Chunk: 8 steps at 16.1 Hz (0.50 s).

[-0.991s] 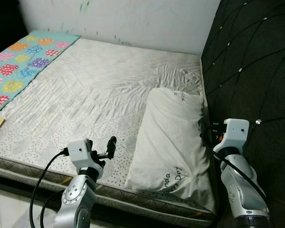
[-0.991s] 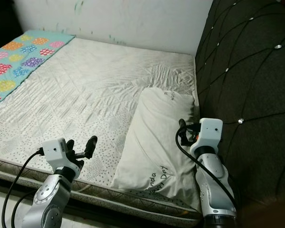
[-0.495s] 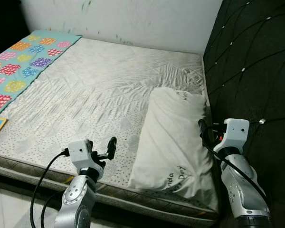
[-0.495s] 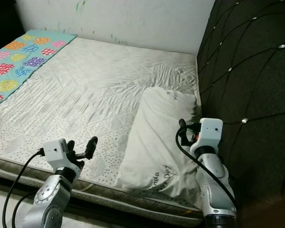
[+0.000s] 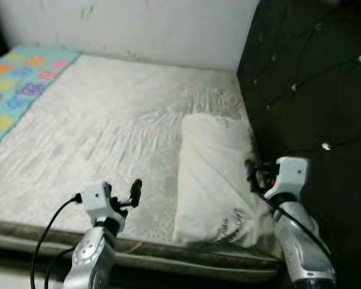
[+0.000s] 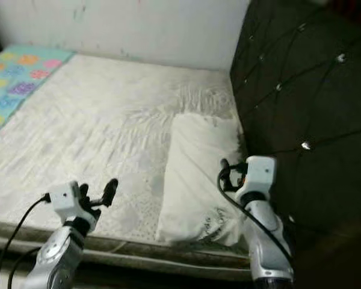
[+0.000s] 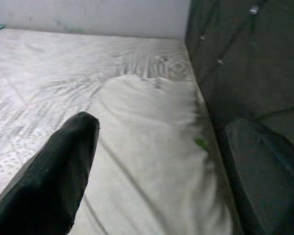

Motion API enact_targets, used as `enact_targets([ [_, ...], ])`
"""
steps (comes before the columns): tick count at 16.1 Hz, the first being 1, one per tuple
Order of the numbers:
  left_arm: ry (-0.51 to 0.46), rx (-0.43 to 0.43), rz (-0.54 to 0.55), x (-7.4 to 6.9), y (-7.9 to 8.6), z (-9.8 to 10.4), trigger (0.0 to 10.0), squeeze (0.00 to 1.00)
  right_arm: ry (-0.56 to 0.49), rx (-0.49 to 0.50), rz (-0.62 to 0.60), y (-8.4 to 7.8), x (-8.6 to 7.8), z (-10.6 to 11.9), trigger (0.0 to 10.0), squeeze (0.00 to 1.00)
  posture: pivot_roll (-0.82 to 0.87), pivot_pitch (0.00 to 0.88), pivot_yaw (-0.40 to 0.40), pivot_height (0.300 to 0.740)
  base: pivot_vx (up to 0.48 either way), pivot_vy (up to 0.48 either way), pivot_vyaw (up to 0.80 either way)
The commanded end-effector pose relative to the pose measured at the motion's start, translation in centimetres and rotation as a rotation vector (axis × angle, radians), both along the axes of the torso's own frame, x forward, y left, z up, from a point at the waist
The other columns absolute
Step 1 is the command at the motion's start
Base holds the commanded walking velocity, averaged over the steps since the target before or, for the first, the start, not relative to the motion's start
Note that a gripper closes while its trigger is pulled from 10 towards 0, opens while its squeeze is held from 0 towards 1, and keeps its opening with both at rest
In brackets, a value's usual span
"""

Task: Clean up the room

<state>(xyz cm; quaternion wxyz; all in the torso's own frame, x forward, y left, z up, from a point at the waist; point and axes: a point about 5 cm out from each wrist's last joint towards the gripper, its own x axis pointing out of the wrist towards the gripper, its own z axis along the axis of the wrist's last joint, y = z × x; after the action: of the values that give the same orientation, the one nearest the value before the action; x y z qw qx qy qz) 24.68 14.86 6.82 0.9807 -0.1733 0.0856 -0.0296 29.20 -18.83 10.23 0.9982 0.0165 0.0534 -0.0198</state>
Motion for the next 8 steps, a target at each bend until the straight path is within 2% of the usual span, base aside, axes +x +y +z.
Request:
enact_targets([
  [1, -0.003, -0.007, -0.025, 0.12, -0.83, 0.12, 10.0, 0.0, -0.001, -0.013, -0.028, -0.97, -0.18, 0.2, 10.0, 0.0, -0.06, 0.0, -0.002, 0.74, 0.0, 0.0, 0.0],
  [6, 0.002, -0.017, -0.025, 0.01, -0.94, 0.06, 10.0, 0.0, 0.002, -0.012, -0.024, -0.98, -0.07, 0.24, 10.0, 0.0, -0.06, 0.0, -0.006, 0.74, 0.0, 0.0, 0.0],
  [7, 0.003, -0.018, -0.025, 0.02, -0.96, 0.05, 10.0, 0.0, 0.003, -0.012, -0.023, -0.97, -0.08, 0.23, 10.0, 0.0, -0.06, 0.0, -0.006, 0.74, 0.0, 0.0, -0.55],
  [8, 0.005, -0.019, -0.025, 0.01, -0.99, 0.04, 10.0, 0.0, 0.006, -0.012, -0.021, -0.98, -0.11, 0.19, 10.0, 0.0, -0.06, 0.0, -0.007, 0.74, 0.0, 0.36, -0.56],
])
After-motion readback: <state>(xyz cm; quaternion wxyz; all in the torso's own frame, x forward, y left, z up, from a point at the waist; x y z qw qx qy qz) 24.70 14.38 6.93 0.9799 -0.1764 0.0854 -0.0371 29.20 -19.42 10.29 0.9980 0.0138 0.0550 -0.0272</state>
